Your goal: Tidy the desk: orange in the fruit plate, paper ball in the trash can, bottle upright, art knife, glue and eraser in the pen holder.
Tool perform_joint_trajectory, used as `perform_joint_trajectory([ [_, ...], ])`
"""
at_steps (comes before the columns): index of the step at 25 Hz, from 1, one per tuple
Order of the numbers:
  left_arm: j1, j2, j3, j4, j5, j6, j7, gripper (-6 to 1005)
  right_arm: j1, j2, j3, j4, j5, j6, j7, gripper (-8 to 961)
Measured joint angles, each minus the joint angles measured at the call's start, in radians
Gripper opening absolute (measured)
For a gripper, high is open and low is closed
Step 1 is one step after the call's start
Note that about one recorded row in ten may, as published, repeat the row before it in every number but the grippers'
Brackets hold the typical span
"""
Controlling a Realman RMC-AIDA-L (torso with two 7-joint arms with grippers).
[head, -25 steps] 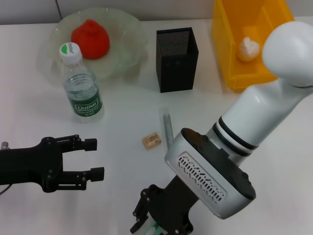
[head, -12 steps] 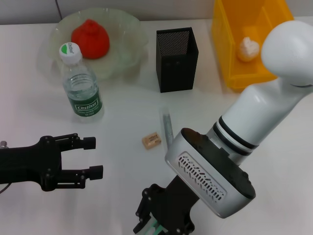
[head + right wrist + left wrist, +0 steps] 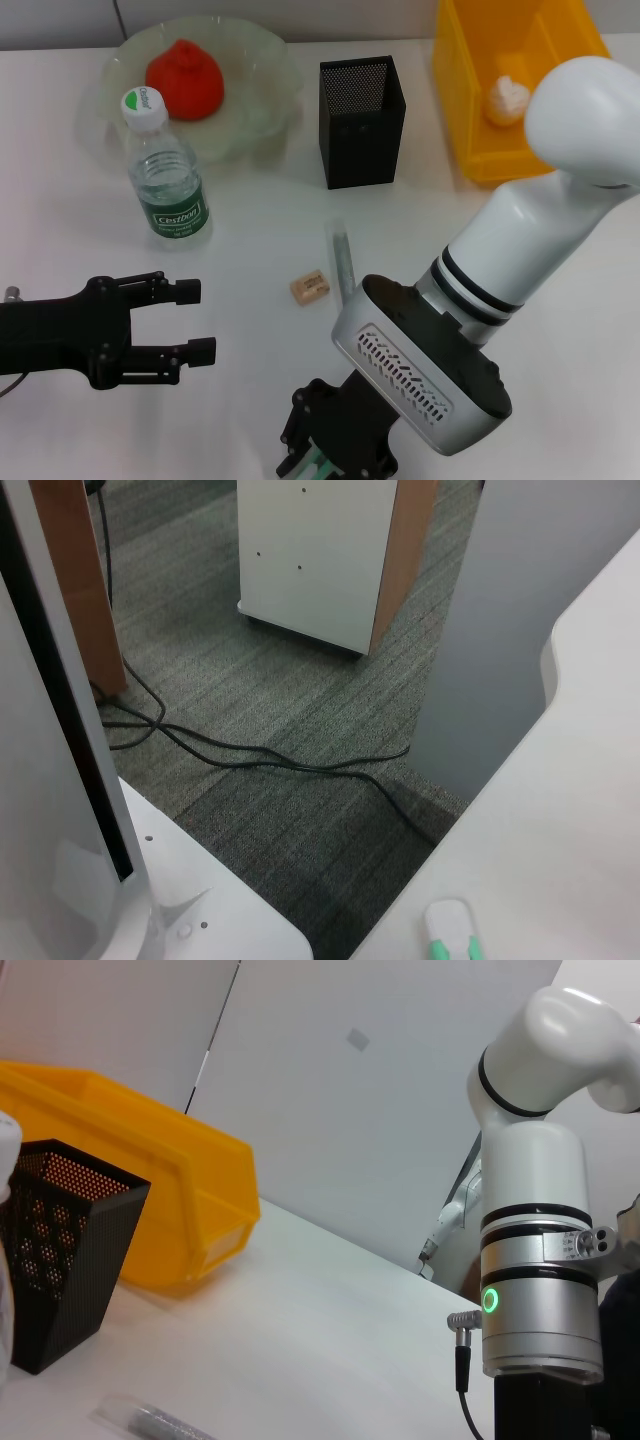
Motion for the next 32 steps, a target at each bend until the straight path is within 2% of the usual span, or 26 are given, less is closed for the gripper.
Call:
perform_joint_trajectory([
  [5, 0.0, -0.001, 0.0, 0.0, -0.001, -0.002, 0.0, 845, 0.0, 0.0, -0.001, 0.0, 0.001, 0.003, 0.001, 332],
  [10, 0.0, 0.0, 0.0, 0.0, -0.003, -0.004, 0.0, 845, -0.005, 0.0, -0.001, -0.007, 0.005, 0.005, 0.001, 173],
  [14, 0.0, 0.0, 0.0, 0.001, -0.003, -0.004, 0.0, 845, -0.01, 0.0, 0.011, -0.009, 0.031, -0.013, -0.005, 164],
  [16, 0.0, 0.0, 0.0, 0.001, -0.003, -0.005, 0.0, 845, -0.018, -0.004, 0.052, -0.01, 0.058, -0.048, -0.01, 162],
  [19, 0.0, 0.001, -0.009, 0.006, -0.003, -0.004, 0.0, 845, -0.045, -0.009, 0.215, -0.012, 0.071, -0.142, -0.012, 162],
  [20, 0.0, 0.0, -0.045, 0.008, -0.005, 0.0, 0.0, 845, -0.066, -0.01, 0.347, -0.005, 0.071, -0.187, 0.002, 162],
  [21, 0.0, -0.001, -0.055, 0.008, -0.005, 0.001, 0.0, 845, -0.066, -0.01, 0.347, -0.005, 0.071, -0.187, 0.002, 162],
  [22, 0.0, -0.001, -0.072, 0.008, -0.005, 0.003, 0.001, 845, -0.078, -0.011, 0.407, 0.001, 0.071, -0.197, 0.01, 162],
  [24, 0.0, -0.001, -0.108, 0.005, -0.006, 0.006, 0.005, 845, -0.101, -0.012, 0.544, 0.028, 0.071, -0.208, 0.035, 162],
  [25, 0.0, -0.001, -0.129, 0.003, -0.006, 0.011, 0.01, 845, -0.127, -0.014, 0.694, 0.06, 0.072, -0.221, 0.059, 162],
  [26, 0.0, -0.001, -0.129, 0.003, -0.006, 0.011, 0.01, 845, -0.127, -0.014, 0.694, 0.06, 0.072, -0.221, 0.059, 162],
  [27, -0.001, 0.0, -0.136, 0.004, -0.006, 0.014, 0.012, 845, -0.139, -0.014, 0.756, 0.07, 0.073, -0.226, 0.07, 162],
  [28, -0.001, 0.0, -0.14, 0.006, -0.006, 0.016, 0.013, 845, -0.156, -0.015, 0.823, 0.078, 0.076, -0.231, 0.086, 162],
  [30, -0.003, -0.001, -0.144, 0.008, -0.007, 0.019, 0.013, 845, -0.199, -0.011, 1.028, 0.104, 0.101, -0.229, 0.128, 162],
  [31, -0.003, -0.001, -0.144, 0.008, -0.007, 0.019, 0.013, 845, -0.199, -0.011, 1.028, 0.104, 0.101, -0.229, 0.128, 162],
  [32, -0.009, -0.004, -0.145, 0.008, -0.008, 0.02, 0.014, 844, -0.206, -0.01, 1.08, 0.128, 0.126, -0.226, 0.13, 162],
])
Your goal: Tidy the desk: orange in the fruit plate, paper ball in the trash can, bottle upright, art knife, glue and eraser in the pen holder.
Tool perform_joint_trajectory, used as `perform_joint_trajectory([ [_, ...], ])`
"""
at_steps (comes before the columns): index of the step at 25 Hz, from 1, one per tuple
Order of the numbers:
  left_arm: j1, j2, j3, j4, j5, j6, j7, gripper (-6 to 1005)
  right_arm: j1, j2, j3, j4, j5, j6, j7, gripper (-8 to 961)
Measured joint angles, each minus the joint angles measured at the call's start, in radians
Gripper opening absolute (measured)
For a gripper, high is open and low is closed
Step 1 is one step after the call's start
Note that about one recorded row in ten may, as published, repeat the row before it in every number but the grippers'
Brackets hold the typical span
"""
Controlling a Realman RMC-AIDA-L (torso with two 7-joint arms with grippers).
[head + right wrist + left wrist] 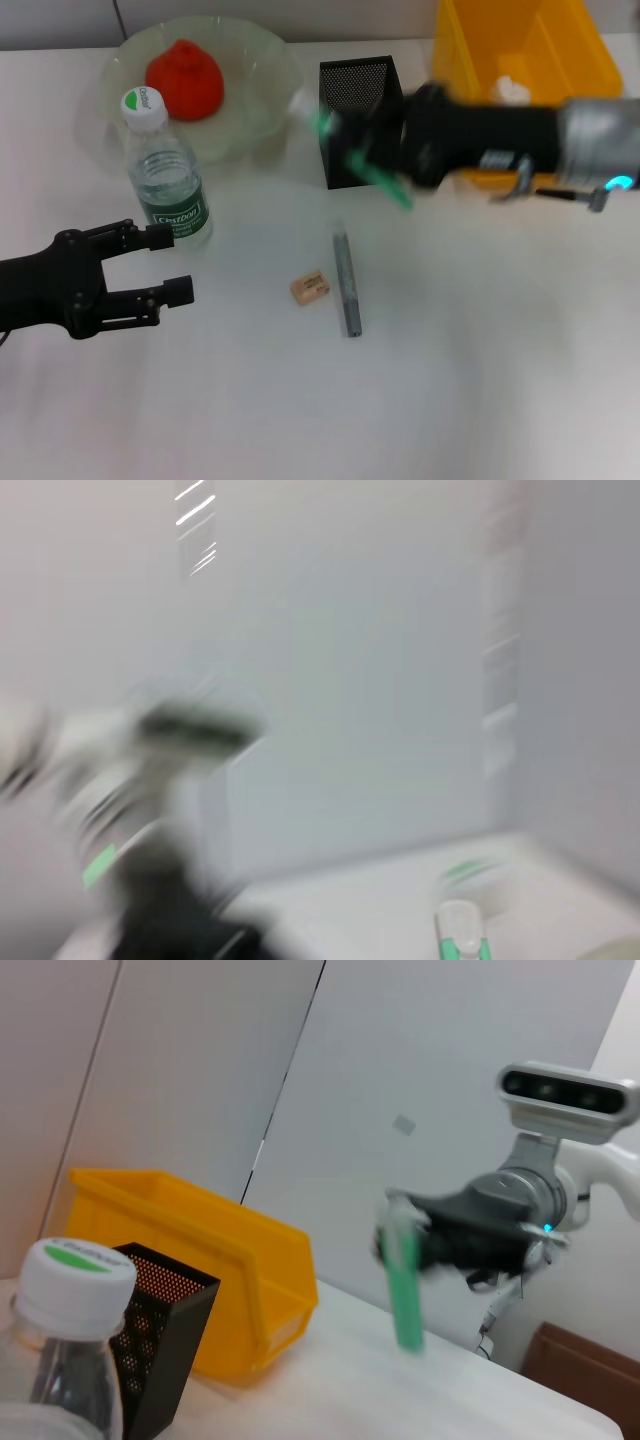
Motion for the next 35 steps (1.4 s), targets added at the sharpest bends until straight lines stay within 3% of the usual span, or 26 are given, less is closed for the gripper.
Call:
perform_joint_trajectory([
  [3, -0.003, -0.007, 0.0, 0.0, 0.0, 0.0, 0.009, 844, -0.012, 0.0, 0.135, 0.148, 0.181, 0.012, -0.106, 162],
  [7, -0.008, -0.016, 0.0, 0.001, -0.001, 0.003, 0.022, 844, -0.006, 0.004, 0.148, 0.274, 0.367, 0.011, -0.257, 162],
  [8, -0.013, -0.019, 0.0, 0.001, -0.001, 0.01, 0.02, 844, 0.019, 0.008, 0.144, 0.379, 0.48, 0.01, -0.337, 162],
  [10, -0.016, -0.019, -0.002, 0.001, -0.002, 0.013, 0.019, 844, 0.038, 0.009, 0.147, 0.424, 0.505, 0.016, -0.361, 162],
  [13, -0.024, -0.026, -0.012, 0.001, -0.003, 0.016, 0.017, 844, 0.137, 0.011, 0.159, 0.564, 0.535, 0.119, -0.415, 163],
  [23, -0.018, -0.04, -0.022, 0.0, -0.035, 0.014, 0.035, 844, 0.253, 0.01, 0.177, 0.611, 0.555, 0.349, -0.435, 163],
  [35, -0.014, -0.043, -0.019, -0.007, -0.05, 0.046, 0.084, 845, 0.294, 0.01, 0.165, 0.622, 0.548, 0.479, -0.445, 163],
])
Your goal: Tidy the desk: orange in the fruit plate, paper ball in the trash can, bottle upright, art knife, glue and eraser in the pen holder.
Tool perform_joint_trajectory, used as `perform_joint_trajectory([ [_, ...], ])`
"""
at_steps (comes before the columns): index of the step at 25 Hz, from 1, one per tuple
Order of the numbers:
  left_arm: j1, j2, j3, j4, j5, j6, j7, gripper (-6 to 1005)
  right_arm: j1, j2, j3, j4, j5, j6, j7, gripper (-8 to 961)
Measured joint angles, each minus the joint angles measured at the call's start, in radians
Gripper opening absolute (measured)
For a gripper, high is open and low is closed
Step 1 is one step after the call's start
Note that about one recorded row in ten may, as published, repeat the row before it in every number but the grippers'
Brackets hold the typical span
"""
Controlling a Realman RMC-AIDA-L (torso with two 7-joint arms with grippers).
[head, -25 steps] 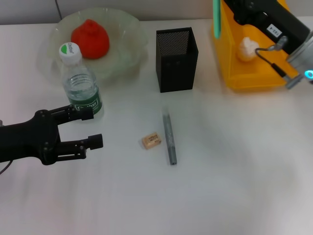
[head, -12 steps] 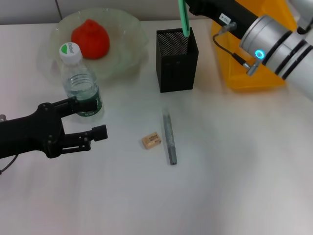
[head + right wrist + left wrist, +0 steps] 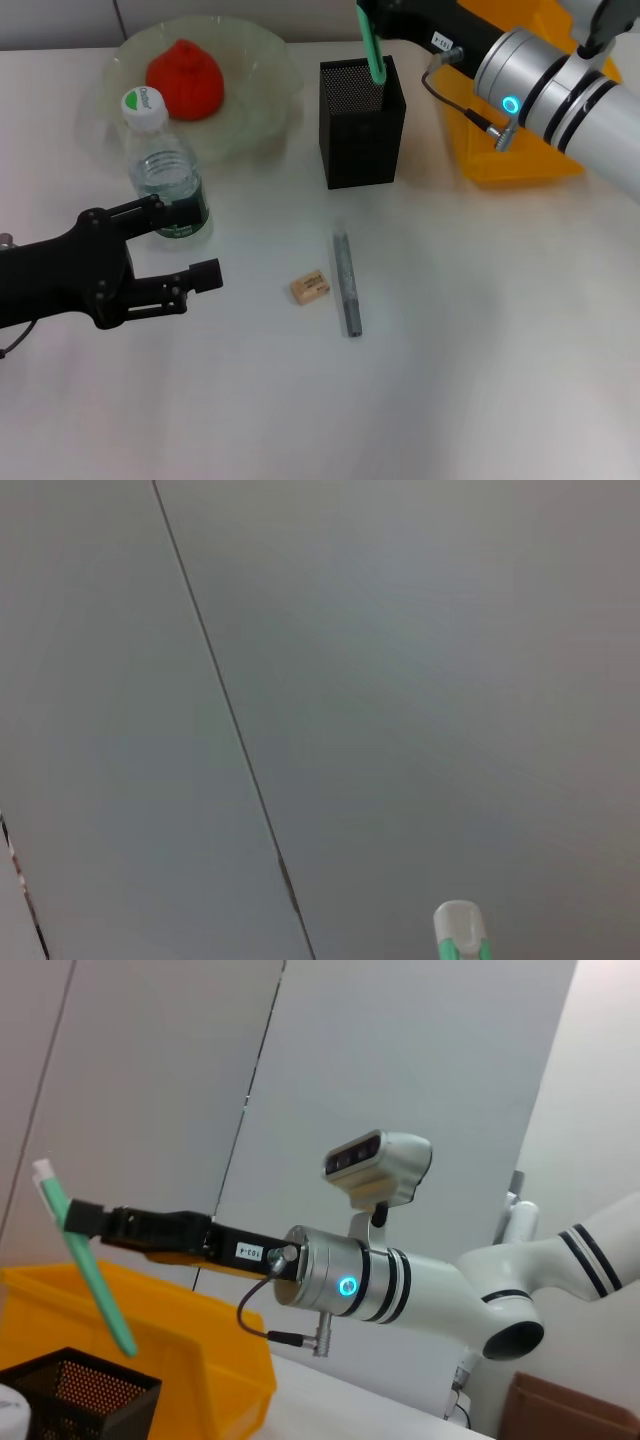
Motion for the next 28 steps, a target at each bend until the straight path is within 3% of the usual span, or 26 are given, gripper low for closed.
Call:
perform_joint_trajectory([
  [9, 0.003, 0.005, -0.002, -0.001, 0.0, -0.013, 0.019, 845, 0.005, 0.0, 0.003, 0.027, -0.053, 0.019, -0.001, 162],
  [17, 0.007, 0.013, -0.003, -0.002, -0.001, -0.023, 0.021, 844, -0.044, 0.0, 0.001, 0.028, -0.061, -0.088, 0.014, 398],
  [22, 0.006, 0.012, -0.001, -0.002, 0.004, -0.029, 0.021, 845, -0.136, -0.003, -0.006, -0.069, -0.072, -0.219, 0.11, 520],
  [28, -0.011, 0.012, 0.083, 0.01, 0.031, -0.028, 0.03, 846, -0.354, -0.013, -0.109, -0.357, -0.22, -0.477, 0.18, 681],
])
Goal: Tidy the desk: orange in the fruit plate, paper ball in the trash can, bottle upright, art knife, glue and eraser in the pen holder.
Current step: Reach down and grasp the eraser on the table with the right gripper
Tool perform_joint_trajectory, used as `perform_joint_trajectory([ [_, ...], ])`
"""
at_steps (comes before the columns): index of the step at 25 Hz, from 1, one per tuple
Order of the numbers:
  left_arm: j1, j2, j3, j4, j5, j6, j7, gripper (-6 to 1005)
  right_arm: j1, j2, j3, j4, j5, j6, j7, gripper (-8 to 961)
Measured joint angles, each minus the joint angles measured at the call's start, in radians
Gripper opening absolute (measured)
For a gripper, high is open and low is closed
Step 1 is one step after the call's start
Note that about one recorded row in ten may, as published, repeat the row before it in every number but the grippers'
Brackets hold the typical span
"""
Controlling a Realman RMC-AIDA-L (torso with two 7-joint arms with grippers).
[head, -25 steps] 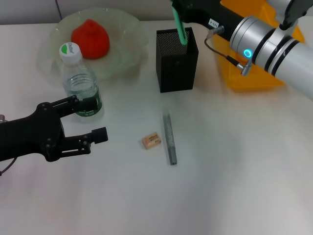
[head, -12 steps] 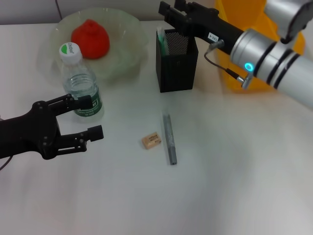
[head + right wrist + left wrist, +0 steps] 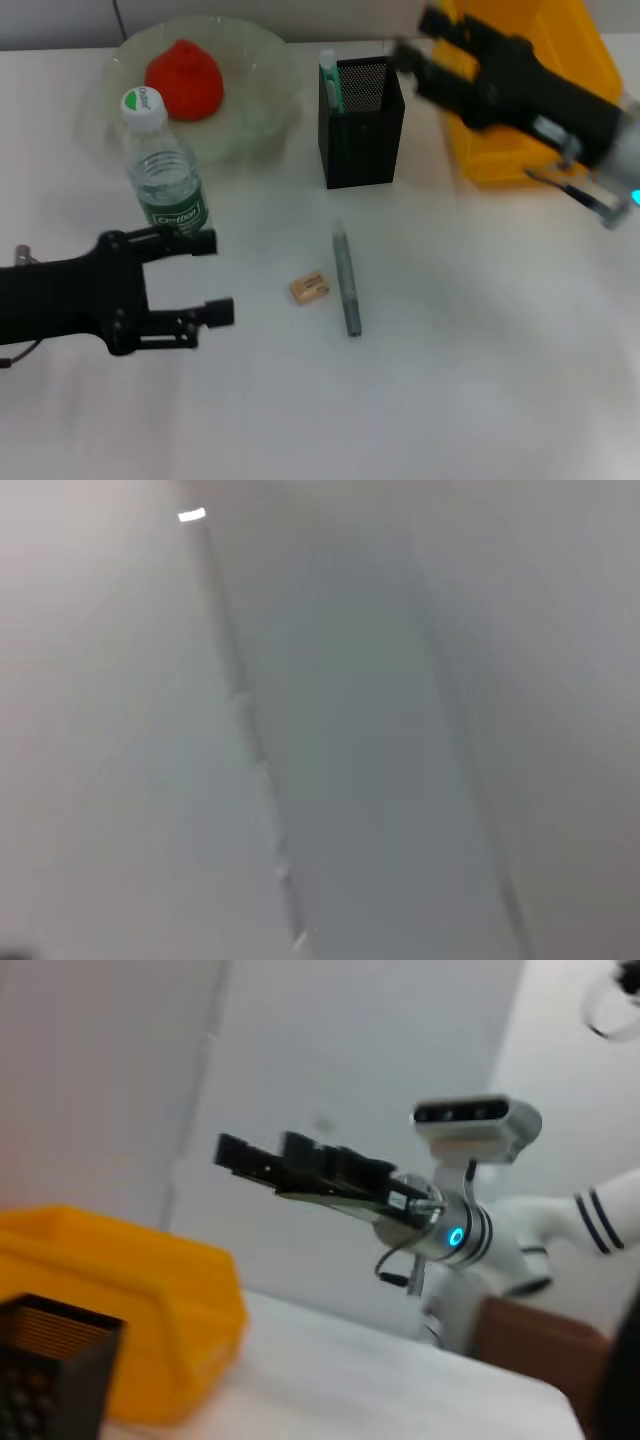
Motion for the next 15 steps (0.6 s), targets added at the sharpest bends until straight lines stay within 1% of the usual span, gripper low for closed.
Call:
perform_joint_trajectory([
  [1, -0.009, 0.001, 0.029, 0.007, 0.003, 0.002, -0.005, 845, -0.036, -0.003, -0.01, -0.045, -0.034, -0.032, 0.014, 681],
  [4, -0.028, 0.001, 0.064, 0.03, 0.018, -0.002, -0.034, 845, -0.14, -0.013, -0.016, -0.174, -0.175, -0.128, 0.066, 680],
  [5, -0.037, 0.001, 0.068, 0.04, 0.028, -0.004, -0.05, 845, -0.199, -0.009, -0.005, -0.235, -0.274, -0.158, 0.091, 680],
  [6, -0.045, 0.001, 0.069, 0.048, 0.037, -0.008, -0.064, 845, -0.199, -0.009, -0.005, -0.235, -0.274, -0.158, 0.091, 685],
  [8, -0.066, 0.0, 0.069, 0.064, 0.046, -0.017, -0.092, 844, -0.238, -0.003, 0.008, -0.267, -0.348, -0.166, 0.117, 695],
  [10, -0.093, -0.005, 0.074, 0.083, 0.069, -0.043, -0.131, 844, -0.27, 0.002, 0.037, -0.259, -0.432, -0.19, 0.125, 705],
  [12, -0.128, -0.017, 0.078, 0.099, 0.114, -0.079, -0.172, 844, -0.277, 0.002, 0.046, -0.253, -0.45, -0.198, 0.119, 747],
  [13, -0.151, -0.027, 0.079, 0.105, 0.144, -0.1, -0.19, 845, -0.284, 0.002, 0.06, -0.25, -0.474, -0.207, 0.112, 767],
  [15, -0.186, -0.043, 0.079, 0.118, 0.197, -0.133, -0.222, 846, -0.299, 0.002, 0.109, -0.241, -0.536, -0.221, 0.095, 809],
])
